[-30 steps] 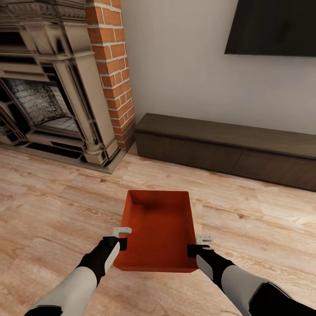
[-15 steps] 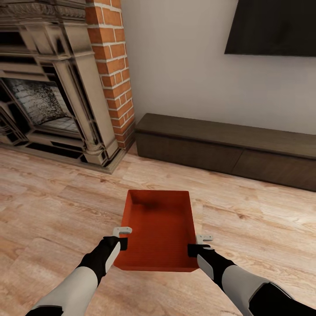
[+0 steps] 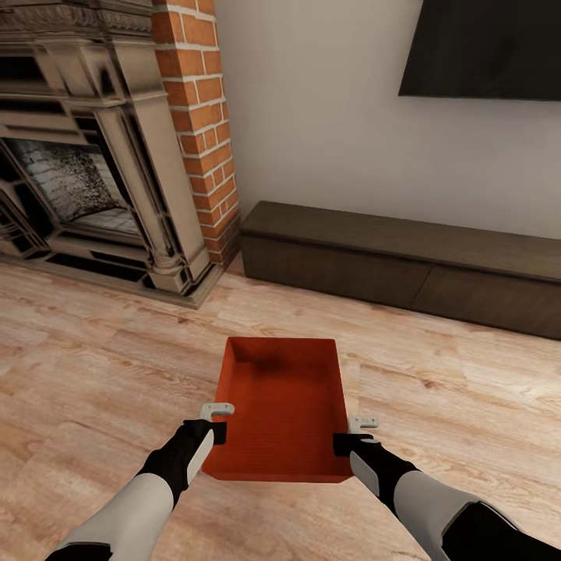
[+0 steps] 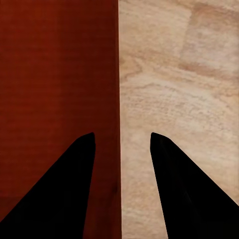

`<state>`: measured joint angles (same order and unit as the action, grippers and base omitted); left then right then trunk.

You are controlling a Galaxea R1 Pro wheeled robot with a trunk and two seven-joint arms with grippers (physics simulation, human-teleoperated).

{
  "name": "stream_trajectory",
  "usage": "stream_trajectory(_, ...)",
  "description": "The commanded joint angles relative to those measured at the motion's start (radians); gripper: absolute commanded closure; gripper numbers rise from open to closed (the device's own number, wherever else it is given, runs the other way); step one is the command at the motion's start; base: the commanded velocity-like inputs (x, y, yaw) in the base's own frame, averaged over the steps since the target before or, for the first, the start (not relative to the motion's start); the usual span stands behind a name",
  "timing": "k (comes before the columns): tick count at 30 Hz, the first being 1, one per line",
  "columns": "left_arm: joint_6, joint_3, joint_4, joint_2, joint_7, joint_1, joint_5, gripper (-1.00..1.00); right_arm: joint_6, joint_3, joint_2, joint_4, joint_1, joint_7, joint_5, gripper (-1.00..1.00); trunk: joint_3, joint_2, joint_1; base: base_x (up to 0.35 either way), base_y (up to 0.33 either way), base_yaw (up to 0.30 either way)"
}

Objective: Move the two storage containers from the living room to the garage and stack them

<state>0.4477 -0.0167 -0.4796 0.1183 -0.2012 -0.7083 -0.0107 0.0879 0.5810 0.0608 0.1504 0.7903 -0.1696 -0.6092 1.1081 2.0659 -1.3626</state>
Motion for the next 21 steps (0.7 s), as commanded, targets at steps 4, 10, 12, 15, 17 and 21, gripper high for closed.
stream_trajectory(4,0.006,-0.005,-0.002,-0.009,-0.007,0.000,0.005,1.00,0.007,0.056,0.000,0.006,0.000,-0.002,-0.014,1.00,0.001,0.000,0.000,0.000,0.000,0.000)
stream_trajectory(10,0.005,-0.005,-0.002,-0.009,-0.007,0.000,0.005,1.00,0.006,0.056,-0.001,0.006,0.000,-0.001,-0.015,1.00,0.001,0.000,0.000,0.000,0.000,0.000)
stream_trajectory(12,0.005,-0.005,-0.001,-0.009,-0.007,0.000,0.005,1.00,0.005,0.055,-0.001,0.006,0.000,-0.001,-0.015,1.00,0.001,0.000,0.000,0.000,0.000,0.000)
stream_trajectory(15,0.005,-0.005,-0.001,-0.009,-0.007,0.000,0.005,1.00,0.005,0.056,-0.001,0.006,0.001,0.001,-0.015,1.00,0.001,0.000,0.000,0.000,0.000,0.000)
stream_trajectory(17,0.005,-0.005,-0.001,-0.009,-0.007,0.000,0.005,1.00,0.005,0.056,-0.001,0.006,0.001,0.001,-0.015,1.00,-0.002,-0.007,0.004,0.000,0.000,0.000)
stream_trajectory(21,0.006,-0.005,-0.001,-0.009,-0.006,0.000,0.005,1.00,0.005,0.056,0.000,0.006,0.000,0.000,-0.014,1.00,-0.015,-0.035,0.019,0.000,0.000,0.000)
